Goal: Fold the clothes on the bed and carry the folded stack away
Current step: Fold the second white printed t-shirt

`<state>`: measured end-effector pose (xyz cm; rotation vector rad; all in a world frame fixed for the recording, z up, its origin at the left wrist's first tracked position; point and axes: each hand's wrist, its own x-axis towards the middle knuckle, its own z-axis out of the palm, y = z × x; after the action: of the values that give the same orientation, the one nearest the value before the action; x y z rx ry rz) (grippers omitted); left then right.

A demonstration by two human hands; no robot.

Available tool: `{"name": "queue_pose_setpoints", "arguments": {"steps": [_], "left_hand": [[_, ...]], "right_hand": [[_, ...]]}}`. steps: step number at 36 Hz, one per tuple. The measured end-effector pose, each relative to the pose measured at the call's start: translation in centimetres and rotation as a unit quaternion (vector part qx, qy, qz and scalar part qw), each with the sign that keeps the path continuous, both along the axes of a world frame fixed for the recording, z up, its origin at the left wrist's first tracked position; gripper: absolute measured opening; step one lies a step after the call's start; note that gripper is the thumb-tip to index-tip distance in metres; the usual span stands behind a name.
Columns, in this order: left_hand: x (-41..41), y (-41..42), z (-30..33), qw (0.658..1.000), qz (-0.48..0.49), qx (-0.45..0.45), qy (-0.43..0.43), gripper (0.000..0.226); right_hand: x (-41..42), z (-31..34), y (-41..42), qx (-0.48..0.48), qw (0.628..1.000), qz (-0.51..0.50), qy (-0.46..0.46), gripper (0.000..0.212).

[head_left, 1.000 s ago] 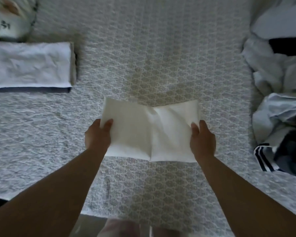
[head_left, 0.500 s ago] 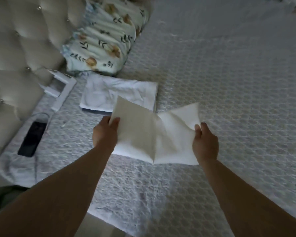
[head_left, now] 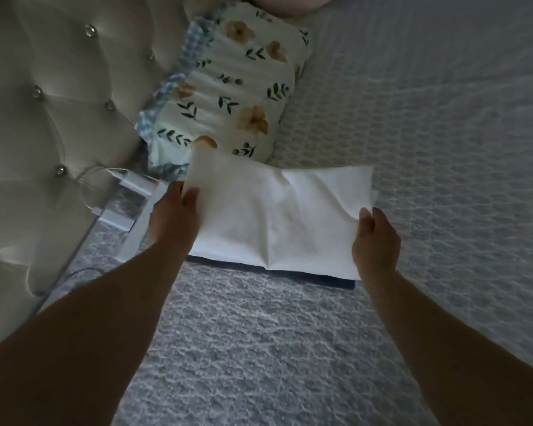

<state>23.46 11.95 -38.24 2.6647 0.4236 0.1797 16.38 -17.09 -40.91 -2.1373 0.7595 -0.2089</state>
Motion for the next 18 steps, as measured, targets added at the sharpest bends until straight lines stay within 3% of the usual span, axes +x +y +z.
{"name": "queue_pose_setpoints", "arguments": {"steps": [10,12,15,18], "left_hand": [[3.2,2.8,-5.1,0.997,0.023,-0.043,0.066,0.032],[3.0,2.2,-5.6,0.996,0.031,-0.024,0.082,0.051],[1.8,0.8,-5.7,0.991,-0.114,0.073,0.02,0.067],[0.6,-1.1,-6.4,0.94,-0.283,0.182,0.062,0.067]], "right_hand": [[1.7,-3.9,-0.1,-0.008,0.992,0.038,0.117,0.04],[1.9,-3.7,-0.2,-0.048,0.992,0.017,0.118,0.036],[1.9,-2.7,1.2,-0.175,0.979,0.018,0.101,0.05],[1.7,-2.1,3.8,-0.276,0.944,0.173,0.051,0.062]]}}
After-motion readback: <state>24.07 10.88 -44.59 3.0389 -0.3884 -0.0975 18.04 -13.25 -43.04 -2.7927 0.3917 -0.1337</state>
